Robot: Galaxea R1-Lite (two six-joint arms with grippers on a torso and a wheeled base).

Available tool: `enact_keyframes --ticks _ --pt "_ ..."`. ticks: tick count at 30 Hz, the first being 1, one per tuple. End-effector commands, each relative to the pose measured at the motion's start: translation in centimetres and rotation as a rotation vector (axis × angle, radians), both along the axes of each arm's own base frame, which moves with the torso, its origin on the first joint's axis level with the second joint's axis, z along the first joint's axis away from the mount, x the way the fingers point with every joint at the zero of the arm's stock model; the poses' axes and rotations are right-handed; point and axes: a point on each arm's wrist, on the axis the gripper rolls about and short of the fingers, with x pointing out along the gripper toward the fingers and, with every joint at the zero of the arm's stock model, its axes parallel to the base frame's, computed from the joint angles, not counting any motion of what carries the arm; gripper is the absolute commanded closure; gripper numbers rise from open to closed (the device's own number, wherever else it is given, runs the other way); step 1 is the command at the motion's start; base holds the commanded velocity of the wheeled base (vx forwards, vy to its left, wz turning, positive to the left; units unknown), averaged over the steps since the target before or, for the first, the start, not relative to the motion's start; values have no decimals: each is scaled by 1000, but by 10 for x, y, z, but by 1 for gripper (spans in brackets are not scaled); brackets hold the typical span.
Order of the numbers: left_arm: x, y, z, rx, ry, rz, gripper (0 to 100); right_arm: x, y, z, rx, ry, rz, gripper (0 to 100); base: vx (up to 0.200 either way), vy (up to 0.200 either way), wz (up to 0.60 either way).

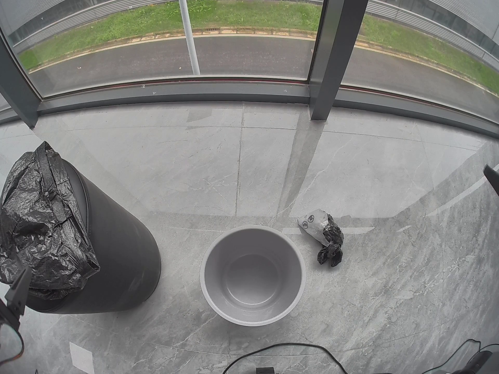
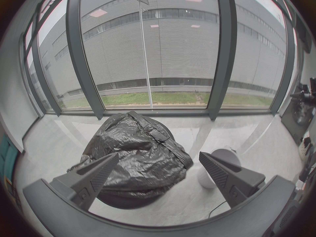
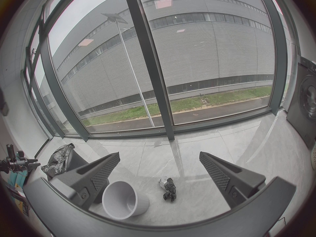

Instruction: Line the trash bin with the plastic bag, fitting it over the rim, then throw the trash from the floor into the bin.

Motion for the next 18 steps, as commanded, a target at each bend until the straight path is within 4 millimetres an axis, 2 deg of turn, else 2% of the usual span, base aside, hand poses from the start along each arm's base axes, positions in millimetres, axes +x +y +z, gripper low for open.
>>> enact_keyframes --ticks 1,2,3,5,9,14,18 --pt "125 -9 25 206 254 60 0 137 69 -25 -16 131 33 0 0 0 0" --pt "131 -15 22 226 259 70 0 142 79 -31 -18 127 30 0 0 0 0" --pt "132 -16 22 229 259 71 0 143 79 -32 -19 129 27 0 0 0 0" --pt "130 -29 13 275 281 65 0 147 86 -41 -35 142 -10 0 0 0 0" --pt "135 -43 0 319 322 60 0 147 85 -40 -33 141 -21 0 0 0 0" --pt "157 -63 -5 309 269 192 0 147 84 -40 -31 138 -24 0 0 0 0" --pt "155 -73 -8 304 233 196 0 146 84 -40 -31 138 -26 0 0 0 0"
